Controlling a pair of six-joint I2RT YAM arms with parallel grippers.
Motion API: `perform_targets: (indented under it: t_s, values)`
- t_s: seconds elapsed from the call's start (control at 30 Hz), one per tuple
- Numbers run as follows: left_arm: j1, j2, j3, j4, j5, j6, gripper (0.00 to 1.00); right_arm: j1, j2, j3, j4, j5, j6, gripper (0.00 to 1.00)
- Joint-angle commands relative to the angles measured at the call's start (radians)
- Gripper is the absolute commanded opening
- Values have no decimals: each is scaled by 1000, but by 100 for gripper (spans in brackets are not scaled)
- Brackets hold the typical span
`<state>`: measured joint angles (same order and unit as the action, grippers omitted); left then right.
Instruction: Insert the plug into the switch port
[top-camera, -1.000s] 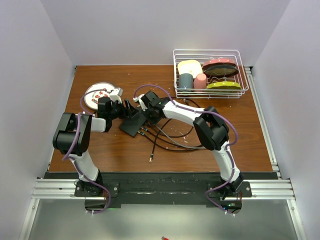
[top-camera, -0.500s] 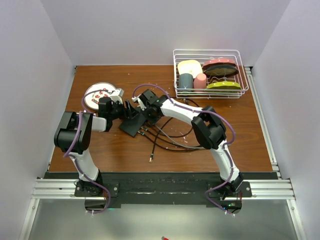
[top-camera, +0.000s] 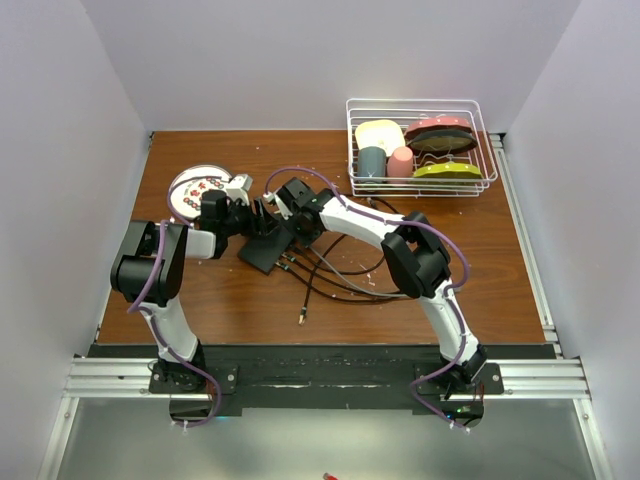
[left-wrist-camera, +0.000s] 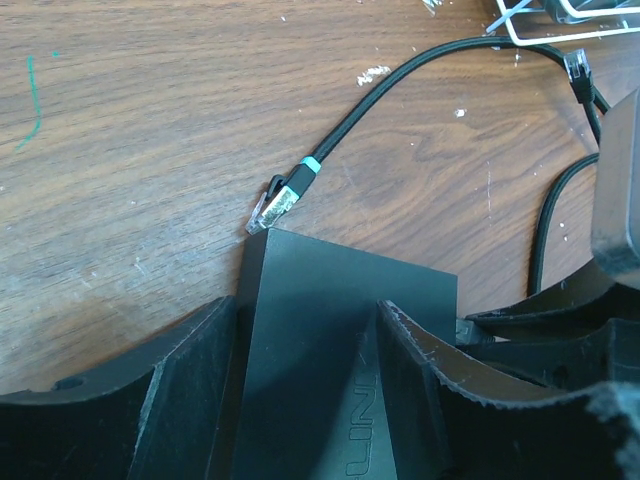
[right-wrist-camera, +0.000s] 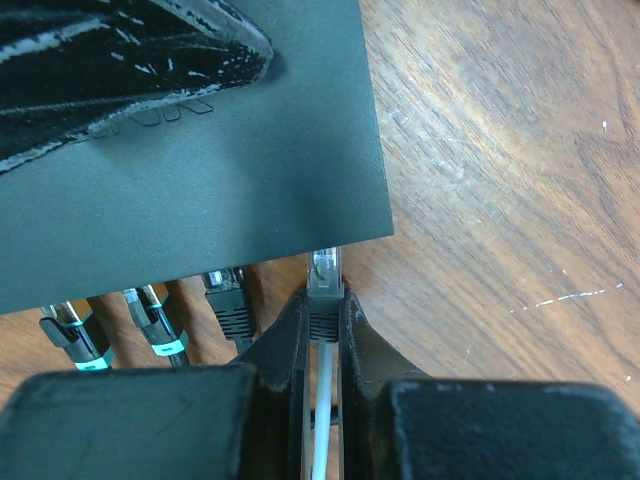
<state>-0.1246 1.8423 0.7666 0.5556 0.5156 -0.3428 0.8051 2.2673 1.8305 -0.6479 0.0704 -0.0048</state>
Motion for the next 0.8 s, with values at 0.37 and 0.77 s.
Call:
perform_targets:
  t_s: [0.37,0.77]
  values:
    - [-12,15,33,9,9,31,62,12,8,46,21,-37,-3,0]
    - [-17,18,40,1,9,37,61,26,26,92,24,-35,-3,0]
